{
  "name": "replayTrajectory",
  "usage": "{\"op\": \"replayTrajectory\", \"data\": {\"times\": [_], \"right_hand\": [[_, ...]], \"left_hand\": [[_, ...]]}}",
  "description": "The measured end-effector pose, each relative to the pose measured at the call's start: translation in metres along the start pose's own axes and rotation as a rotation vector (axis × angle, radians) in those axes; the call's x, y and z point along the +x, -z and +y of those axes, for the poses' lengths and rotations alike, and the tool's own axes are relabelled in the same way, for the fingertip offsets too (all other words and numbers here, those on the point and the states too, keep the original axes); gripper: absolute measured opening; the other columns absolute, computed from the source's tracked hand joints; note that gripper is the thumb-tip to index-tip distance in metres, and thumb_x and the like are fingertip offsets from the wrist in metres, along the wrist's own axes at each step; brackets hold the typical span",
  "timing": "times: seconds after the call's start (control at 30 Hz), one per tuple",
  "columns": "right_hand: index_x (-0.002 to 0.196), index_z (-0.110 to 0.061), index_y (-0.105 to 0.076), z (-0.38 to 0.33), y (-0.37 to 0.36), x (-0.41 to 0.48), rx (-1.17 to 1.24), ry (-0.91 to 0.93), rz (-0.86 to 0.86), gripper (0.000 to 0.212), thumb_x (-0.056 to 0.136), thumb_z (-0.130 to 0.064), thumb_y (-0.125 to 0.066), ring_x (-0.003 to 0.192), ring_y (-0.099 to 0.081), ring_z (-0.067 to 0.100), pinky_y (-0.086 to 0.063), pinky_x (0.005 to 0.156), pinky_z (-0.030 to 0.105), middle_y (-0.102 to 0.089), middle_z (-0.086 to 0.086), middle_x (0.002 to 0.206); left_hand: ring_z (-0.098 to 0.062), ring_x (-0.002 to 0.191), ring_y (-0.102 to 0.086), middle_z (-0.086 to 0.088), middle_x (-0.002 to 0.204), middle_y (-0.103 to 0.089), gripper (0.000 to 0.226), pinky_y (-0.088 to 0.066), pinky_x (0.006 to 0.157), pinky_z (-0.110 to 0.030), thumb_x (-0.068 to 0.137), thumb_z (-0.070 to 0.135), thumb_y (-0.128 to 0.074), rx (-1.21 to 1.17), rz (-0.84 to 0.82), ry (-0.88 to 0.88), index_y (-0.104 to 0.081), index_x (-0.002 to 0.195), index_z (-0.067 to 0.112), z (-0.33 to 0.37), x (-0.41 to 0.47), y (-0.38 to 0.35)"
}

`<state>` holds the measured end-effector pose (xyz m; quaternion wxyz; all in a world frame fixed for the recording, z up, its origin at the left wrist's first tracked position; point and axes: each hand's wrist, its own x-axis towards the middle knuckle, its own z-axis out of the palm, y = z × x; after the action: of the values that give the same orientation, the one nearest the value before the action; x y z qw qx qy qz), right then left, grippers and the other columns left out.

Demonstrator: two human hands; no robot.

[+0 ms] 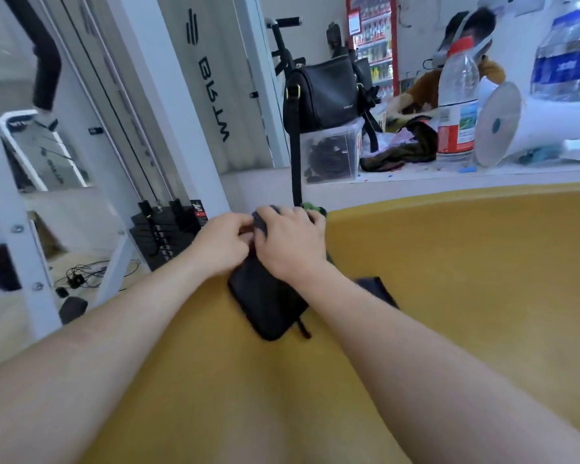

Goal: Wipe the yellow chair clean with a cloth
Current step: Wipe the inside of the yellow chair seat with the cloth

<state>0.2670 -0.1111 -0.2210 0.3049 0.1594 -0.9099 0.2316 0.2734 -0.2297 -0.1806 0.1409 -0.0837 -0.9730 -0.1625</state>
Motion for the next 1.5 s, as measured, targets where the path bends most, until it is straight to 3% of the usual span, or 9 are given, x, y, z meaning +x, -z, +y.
{"op": "replayTrajectory", "data": {"times": [0.1, 0.27, 0.47, 0.7, 0.8, 0.97, 1.07, 1.23, 1.5], "right_hand": [[0.119, -0.029, -0.045, 0.055, 0.03, -0.012, -0.113, 0.094, 0.036, 0.033, 0.087, -0.028, -0.051, 0.114, -0.055, 0.022, -0.028, 0.099, 0.043, -0.063, -0.002, 0.115], [0.11, -0.014, -0.052, 0.142, 0.087, -0.004, -0.221, -0.386, 0.14, 0.028, 0.094, -0.036, -0.043, 0.102, -0.061, 0.037, -0.033, 0.098, 0.044, -0.067, 0.021, 0.103], [0.111, -0.017, -0.057, -0.018, -0.02, 0.005, -0.138, -0.082, 0.101, 0.027, 0.094, -0.029, -0.039, 0.105, -0.059, 0.031, -0.03, 0.101, 0.04, -0.069, 0.01, 0.106], [0.125, -0.026, -0.053, 0.055, 0.035, -0.005, -0.282, -0.268, 0.067, 0.031, 0.097, -0.033, -0.042, 0.127, -0.045, 0.027, -0.031, 0.103, 0.046, -0.057, 0.007, 0.131], [0.118, -0.017, -0.054, 0.01, 0.02, 0.002, -0.2, -0.375, 0.09, 0.025, 0.097, -0.025, -0.042, 0.114, -0.053, 0.035, -0.038, 0.094, 0.044, -0.063, 0.014, 0.118], [0.126, -0.016, -0.049, -0.132, -0.045, 0.0, 0.048, -0.055, -0.077, 0.03, 0.097, -0.019, -0.041, 0.114, -0.055, 0.033, -0.035, 0.093, 0.036, -0.064, 0.012, 0.121], [0.131, -0.021, -0.045, -0.109, -0.03, 0.001, 0.029, -0.057, -0.141, 0.033, 0.1, -0.028, -0.039, 0.118, -0.053, 0.036, -0.037, 0.1, 0.047, -0.061, 0.012, 0.126], [0.123, -0.018, -0.055, -0.083, -0.024, -0.007, 0.204, -0.36, 0.046, 0.029, 0.097, -0.024, -0.044, 0.114, -0.056, 0.034, -0.041, 0.1, 0.049, -0.064, 0.009, 0.119], [0.127, -0.008, -0.057, -0.173, -0.029, -0.059, 0.63, 0.05, -0.115, 0.032, 0.097, -0.004, -0.047, 0.108, -0.056, 0.007, -0.041, 0.097, 0.02, -0.064, 0.0, 0.115]], "left_hand": [[-0.009, 0.104, -0.059, 0.007, 0.109, -0.068, 0.029, -0.04, 0.096, -0.022, 0.091, 0.006, -0.053, -0.066, 0.013, 0.027, -0.068, 0.109, 0.023, 0.005, -0.001, 0.001], [-0.012, 0.108, -0.059, 0.005, 0.112, -0.068, 0.03, -0.039, 0.094, -0.02, 0.091, 0.005, -0.052, -0.106, 0.058, 0.083, -0.071, 0.107, 0.024, 0.013, 0.0, -0.002], [-0.029, 0.102, -0.061, -0.01, 0.104, -0.07, 0.022, -0.049, 0.09, -0.038, 0.086, 0.007, -0.051, -0.053, 0.058, -0.003, -0.068, 0.1, 0.011, -0.002, -0.003, 0.006], [-0.02, 0.108, -0.057, 0.005, 0.119, -0.065, 0.033, -0.046, 0.092, -0.033, 0.091, 0.017, -0.051, 0.287, -0.144, -0.18, -0.062, 0.12, 0.03, -0.061, -0.054, 0.064], [-0.01, 0.116, -0.052, 0.019, 0.123, -0.056, 0.045, -0.039, 0.098, -0.026, 0.088, 0.03, -0.062, 0.036, -0.166, -0.076, -0.052, 0.131, 0.04, -0.102, -0.094, 0.077], [-0.011, 0.113, -0.058, 0.006, 0.121, -0.064, 0.039, -0.04, 0.105, -0.033, 0.084, 0.018, -0.067, -0.241, -0.169, -0.087, -0.062, 0.123, 0.024, -0.11, -0.099, 0.077], [-0.008, 0.11, -0.057, 0.008, 0.121, -0.061, 0.044, -0.042, 0.101, -0.029, 0.087, 0.03, -0.065, -0.368, -0.257, -0.025, -0.056, 0.129, 0.025, -0.128, -0.122, 0.09], [-0.002, 0.101, -0.062, 0.015, 0.111, -0.067, 0.033, -0.046, 0.098, -0.033, 0.08, 0.033, -0.071, -0.583, 0.099, 0.067, -0.067, 0.113, 0.032, -0.145, -0.164, 0.073], [-0.007, 0.077, -0.067, 0.012, 0.076, -0.072, 0.005, -0.055, 0.08, -0.04, 0.076, 0.036, -0.071, -0.707, 0.344, 0.13, -0.07, 0.076, 0.031, -0.146, -0.182, 0.073]]}}
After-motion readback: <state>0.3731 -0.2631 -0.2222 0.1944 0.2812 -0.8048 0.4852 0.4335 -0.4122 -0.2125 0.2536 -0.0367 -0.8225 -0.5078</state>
